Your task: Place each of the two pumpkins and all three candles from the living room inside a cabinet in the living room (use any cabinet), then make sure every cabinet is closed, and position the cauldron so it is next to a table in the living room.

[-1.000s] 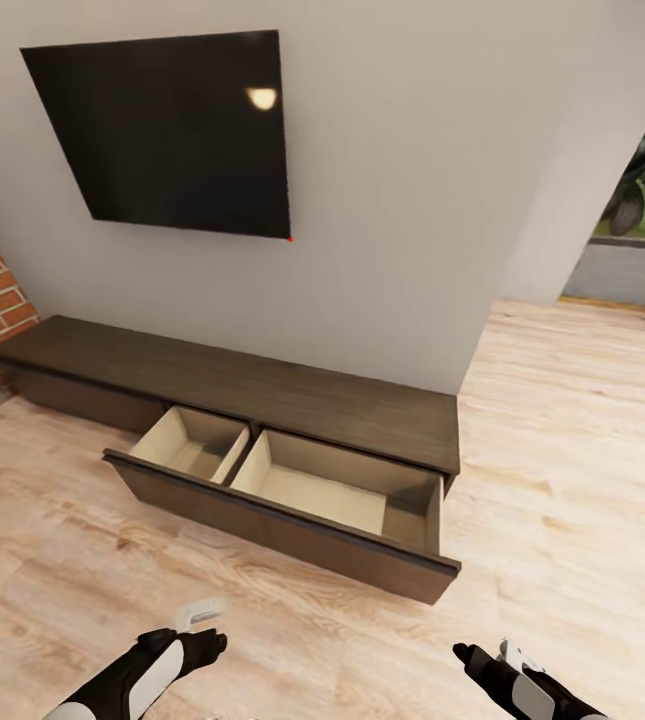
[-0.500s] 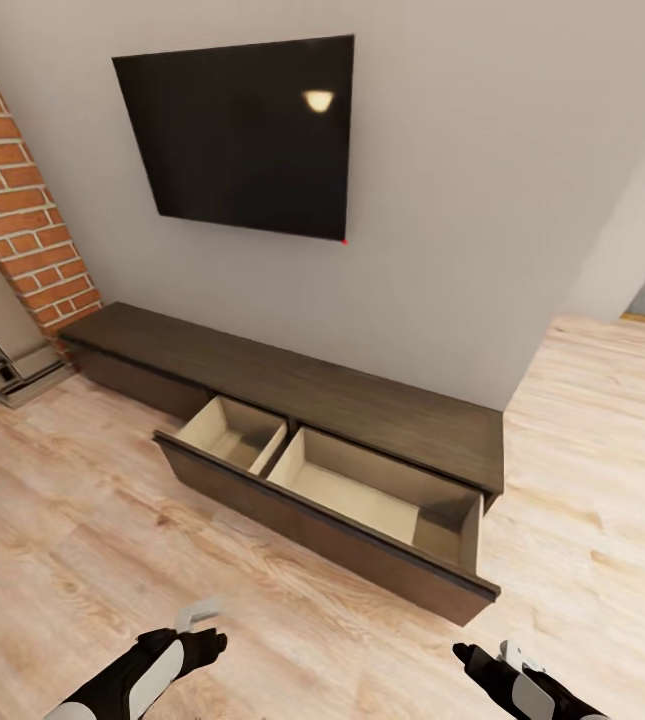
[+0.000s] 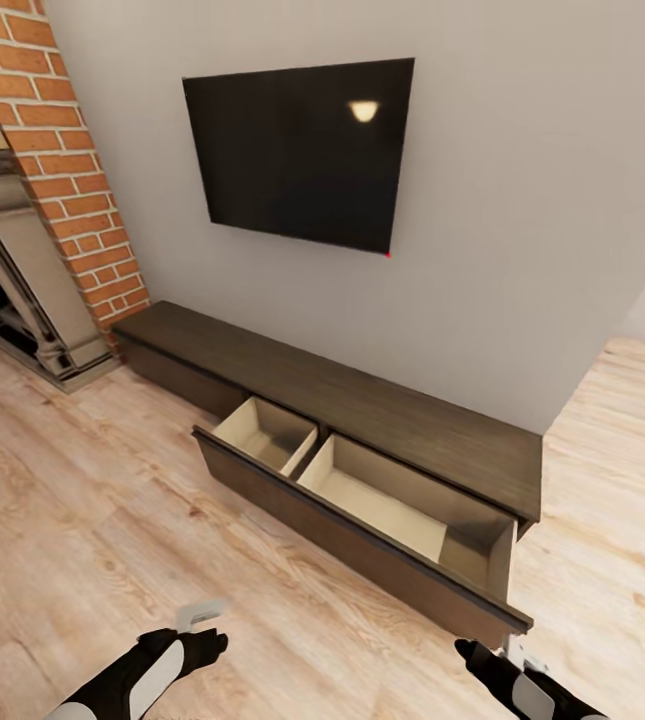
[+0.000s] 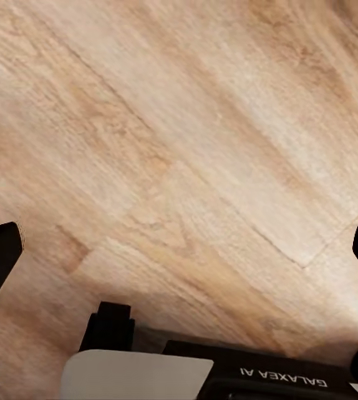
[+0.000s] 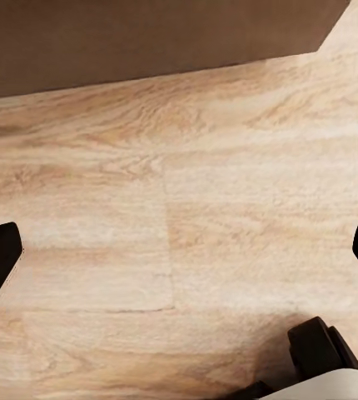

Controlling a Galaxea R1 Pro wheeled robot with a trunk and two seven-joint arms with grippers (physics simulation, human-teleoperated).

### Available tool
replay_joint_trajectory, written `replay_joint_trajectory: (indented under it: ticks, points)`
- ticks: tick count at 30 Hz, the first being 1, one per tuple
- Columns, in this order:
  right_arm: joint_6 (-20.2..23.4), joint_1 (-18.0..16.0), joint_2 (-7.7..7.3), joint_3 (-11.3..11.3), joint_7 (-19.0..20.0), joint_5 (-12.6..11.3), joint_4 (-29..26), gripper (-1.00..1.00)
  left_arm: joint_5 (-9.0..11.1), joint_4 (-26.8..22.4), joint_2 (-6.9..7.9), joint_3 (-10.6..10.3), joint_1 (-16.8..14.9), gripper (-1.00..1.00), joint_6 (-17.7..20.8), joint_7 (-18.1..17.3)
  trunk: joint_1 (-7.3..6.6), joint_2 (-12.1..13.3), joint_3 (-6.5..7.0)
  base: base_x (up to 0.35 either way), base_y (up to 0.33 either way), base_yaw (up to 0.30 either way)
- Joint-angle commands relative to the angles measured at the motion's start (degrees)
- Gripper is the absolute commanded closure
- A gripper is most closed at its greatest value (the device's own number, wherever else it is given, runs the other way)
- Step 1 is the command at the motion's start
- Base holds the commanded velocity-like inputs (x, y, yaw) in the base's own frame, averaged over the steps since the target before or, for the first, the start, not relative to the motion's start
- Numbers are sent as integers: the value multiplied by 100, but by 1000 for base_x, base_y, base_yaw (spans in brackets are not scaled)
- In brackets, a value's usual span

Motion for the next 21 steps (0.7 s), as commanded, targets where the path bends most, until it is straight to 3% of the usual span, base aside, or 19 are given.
replay_joint_trajectory:
  ticks: [1, 9, 21]
  points:
    - [-51, -1, -4, 43, 15, -52, 1, -100, 64, -14, 2, -46, -3, -100, 13, 51, -23, 39, 21, 0, 0, 205]
    - [-186, -1, 4, 204, 14, -53, 21, -100, 62, -14, -141, -46, -4, -100, 13, 51, -198, 360, 226, 0, 0, 189]
    - [-218, -1, 19, 224, 14, -53, 22, -100, 58, -14, -152, -70, -7, -100, 14, 51, -198, 360, 324, 0, 0, 164]
